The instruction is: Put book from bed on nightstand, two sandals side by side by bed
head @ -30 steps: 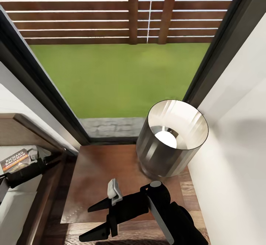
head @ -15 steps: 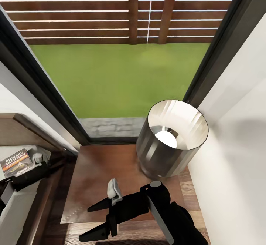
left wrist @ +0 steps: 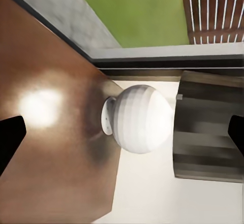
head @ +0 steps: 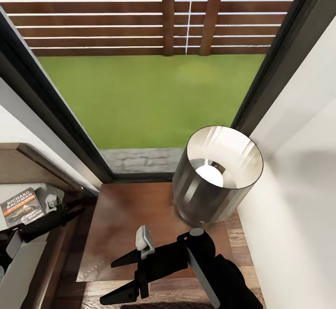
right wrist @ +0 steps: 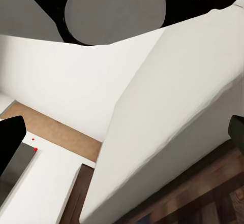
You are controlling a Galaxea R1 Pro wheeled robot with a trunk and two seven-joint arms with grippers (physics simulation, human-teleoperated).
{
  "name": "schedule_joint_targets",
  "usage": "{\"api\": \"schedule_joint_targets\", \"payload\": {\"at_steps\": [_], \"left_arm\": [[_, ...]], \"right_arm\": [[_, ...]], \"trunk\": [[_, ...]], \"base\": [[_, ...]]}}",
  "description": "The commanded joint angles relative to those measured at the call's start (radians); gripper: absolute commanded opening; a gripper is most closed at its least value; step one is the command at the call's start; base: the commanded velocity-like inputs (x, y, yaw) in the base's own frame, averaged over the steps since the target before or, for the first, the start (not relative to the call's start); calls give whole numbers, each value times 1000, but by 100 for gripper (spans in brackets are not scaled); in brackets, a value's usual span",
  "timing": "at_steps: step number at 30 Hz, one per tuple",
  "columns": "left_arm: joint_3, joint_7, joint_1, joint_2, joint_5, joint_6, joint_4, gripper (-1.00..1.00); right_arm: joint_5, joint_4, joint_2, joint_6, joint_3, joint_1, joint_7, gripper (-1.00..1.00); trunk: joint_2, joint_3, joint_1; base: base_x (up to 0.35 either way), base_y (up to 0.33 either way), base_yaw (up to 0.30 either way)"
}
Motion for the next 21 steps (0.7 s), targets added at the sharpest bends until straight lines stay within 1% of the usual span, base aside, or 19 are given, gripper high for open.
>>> {"api": "schedule_joint_targets", "payload": {"at_steps": [1, 11, 21], "left_arm": [[2, -3, 0, 0, 1, 10, 1, 100], [2, -3, 0, -11, 1, 10, 3, 100], [2, -3, 0, -15, 1, 10, 3, 100]], "right_arm": [[-6, 0, 0, 7, 0, 0, -1, 100], [-7, 0, -1, 7, 0, 0, -1, 100], [-7, 0, -1, 7, 0, 1, -1, 100]], "trunk": [[0, -1, 0], [0, -1, 0], [0, -1, 0]], "base": [[0, 0, 0], [0, 0, 0], [0, 0, 0]]}}
